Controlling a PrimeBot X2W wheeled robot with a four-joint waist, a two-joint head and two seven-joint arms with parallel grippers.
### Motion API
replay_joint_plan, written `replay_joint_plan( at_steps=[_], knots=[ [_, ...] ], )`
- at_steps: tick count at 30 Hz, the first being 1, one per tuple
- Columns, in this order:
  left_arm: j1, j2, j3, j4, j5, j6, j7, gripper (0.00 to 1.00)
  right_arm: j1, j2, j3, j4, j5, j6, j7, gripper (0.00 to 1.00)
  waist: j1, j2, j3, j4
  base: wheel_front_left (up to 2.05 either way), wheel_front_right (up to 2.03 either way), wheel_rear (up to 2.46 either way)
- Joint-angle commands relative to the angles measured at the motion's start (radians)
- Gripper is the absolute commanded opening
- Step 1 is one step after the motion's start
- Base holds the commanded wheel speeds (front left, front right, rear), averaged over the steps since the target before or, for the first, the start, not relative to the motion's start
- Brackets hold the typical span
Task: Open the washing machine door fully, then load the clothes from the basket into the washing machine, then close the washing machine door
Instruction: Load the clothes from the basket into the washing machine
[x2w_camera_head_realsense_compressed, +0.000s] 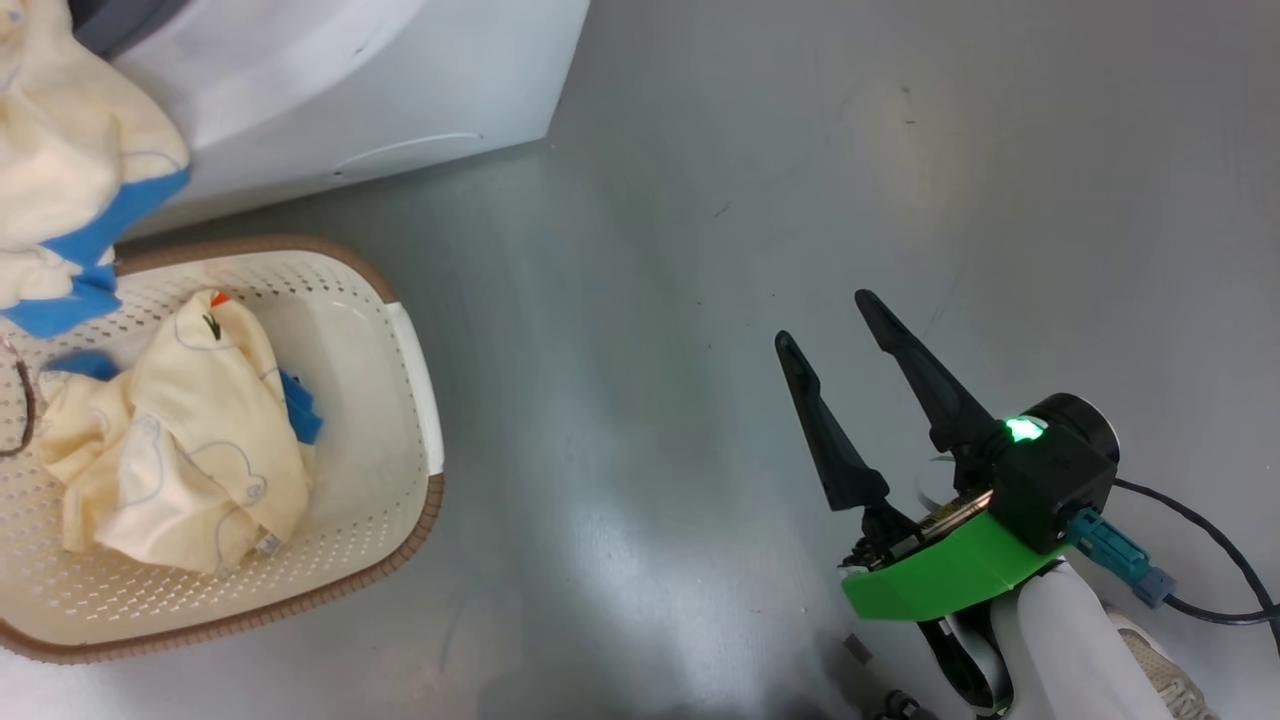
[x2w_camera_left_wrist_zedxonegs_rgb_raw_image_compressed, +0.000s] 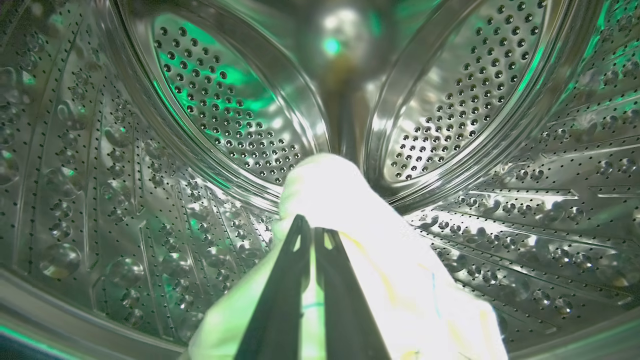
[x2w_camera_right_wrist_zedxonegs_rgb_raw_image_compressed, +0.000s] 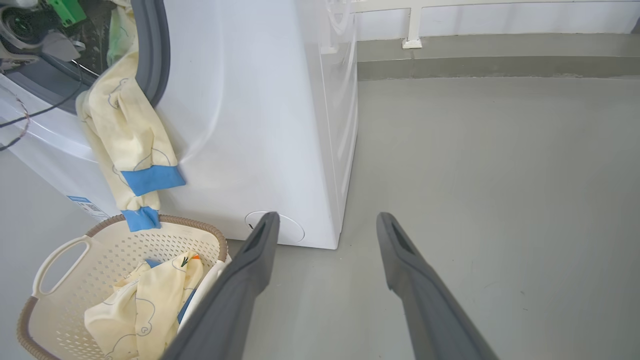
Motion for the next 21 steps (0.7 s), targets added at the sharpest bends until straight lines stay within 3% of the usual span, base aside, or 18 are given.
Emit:
replay_joint_plan(
  at_steps=[1,10,21],
  knots=[
    [0.018,0.044,0.008,-0.015,-0.004,-0.007,-0.005,1.00,0.001,0.001,0.018,-0.018,0.011,0.002,-0.008,1.00,-0.0001,0.0000,-0.002,0.001,0.00,0.00,0.00],
    [0.077,0.044,0.011,-0.049,0.009,0.012,-0.005,1.00,-0.002,0.001,0.007,0.000,0.021,0.002,-0.011,1.00,-0.0001,0.0000,-0.032,0.004,0.00,0.00,0.00],
    [0.395,-0.024,0.082,-0.394,0.065,0.078,-0.005,1.00,0.023,0.001,-0.043,0.024,0.014,0.002,-0.021,1.00,-0.0001,0.0000,-0.137,0.054,0.00,0.00,0.00]
  ],
)
